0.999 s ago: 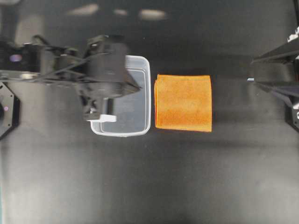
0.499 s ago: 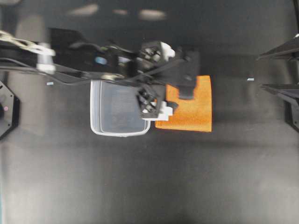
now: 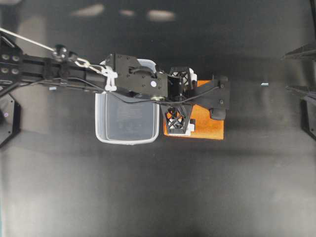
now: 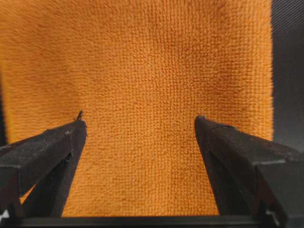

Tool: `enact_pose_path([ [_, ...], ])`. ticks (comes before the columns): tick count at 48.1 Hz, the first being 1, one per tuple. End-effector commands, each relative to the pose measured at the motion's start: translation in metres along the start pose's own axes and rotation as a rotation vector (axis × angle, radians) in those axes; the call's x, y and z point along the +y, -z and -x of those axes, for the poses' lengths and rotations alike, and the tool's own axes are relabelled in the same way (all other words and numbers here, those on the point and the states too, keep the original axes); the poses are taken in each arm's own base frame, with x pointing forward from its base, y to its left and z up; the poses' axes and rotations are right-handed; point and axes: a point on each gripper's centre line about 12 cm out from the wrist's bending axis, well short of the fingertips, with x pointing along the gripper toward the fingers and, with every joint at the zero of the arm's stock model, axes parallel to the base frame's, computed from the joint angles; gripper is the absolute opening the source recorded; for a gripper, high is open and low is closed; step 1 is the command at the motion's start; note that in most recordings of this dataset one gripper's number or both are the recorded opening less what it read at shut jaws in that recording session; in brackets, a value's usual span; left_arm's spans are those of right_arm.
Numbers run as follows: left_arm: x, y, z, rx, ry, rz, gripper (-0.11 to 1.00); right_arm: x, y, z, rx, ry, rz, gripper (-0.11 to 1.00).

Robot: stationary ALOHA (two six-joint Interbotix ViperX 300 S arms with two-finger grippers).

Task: Place the orange towel into the container with the left arm.
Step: 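Lower the left gripper onto the towel's left edge and close it, then lift the gripped towel and drag it left over the container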

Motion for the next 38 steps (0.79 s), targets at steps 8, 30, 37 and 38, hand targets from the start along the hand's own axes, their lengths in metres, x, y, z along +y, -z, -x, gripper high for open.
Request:
enact_pose_path([
  [8,-0.002,-0.002,-0.005,-0.009,0.000,0.013,0.88,0.000,-0.004,-0.001,-0.014,0.000,-0.006,0.69],
  [30,-0.012,-0.009,0.004,-0.003,0.009,0.000,0.11,0.001,-0.005,-0.001,-0.020,-0.008,-0.007,0.69],
  [37,-0.008,-0.034,0.041,-0.076,-0.001,0.001,0.06,0.001,-0.004,-0.001,-0.015,-0.008,-0.007,0.69],
  [38,-0.007,-0.038,0.049,-0.090,-0.002,0.002,0.06,0.002,-0.004,0.000,-0.015,-0.009,-0.008,0.69],
])
